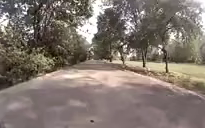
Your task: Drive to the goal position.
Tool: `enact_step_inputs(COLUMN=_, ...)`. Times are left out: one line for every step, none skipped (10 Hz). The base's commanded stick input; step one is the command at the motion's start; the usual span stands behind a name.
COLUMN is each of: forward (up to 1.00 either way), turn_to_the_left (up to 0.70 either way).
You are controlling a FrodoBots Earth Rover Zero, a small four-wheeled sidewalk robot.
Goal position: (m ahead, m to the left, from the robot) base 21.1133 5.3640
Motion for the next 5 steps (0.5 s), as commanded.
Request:
enact_step_inputs(forward=0.70, turn_to_the_left=0.00)
enact_step_inputs(forward=0.70, turn_to_the_left=0.00)
enact_step_inputs(forward=0.70, turn_to_the_left=0.00)
enact_step_inputs(forward=0.70, turn_to_the_left=0.00)
enact_step_inputs(forward=0.70, turn_to_the_left=0.00)
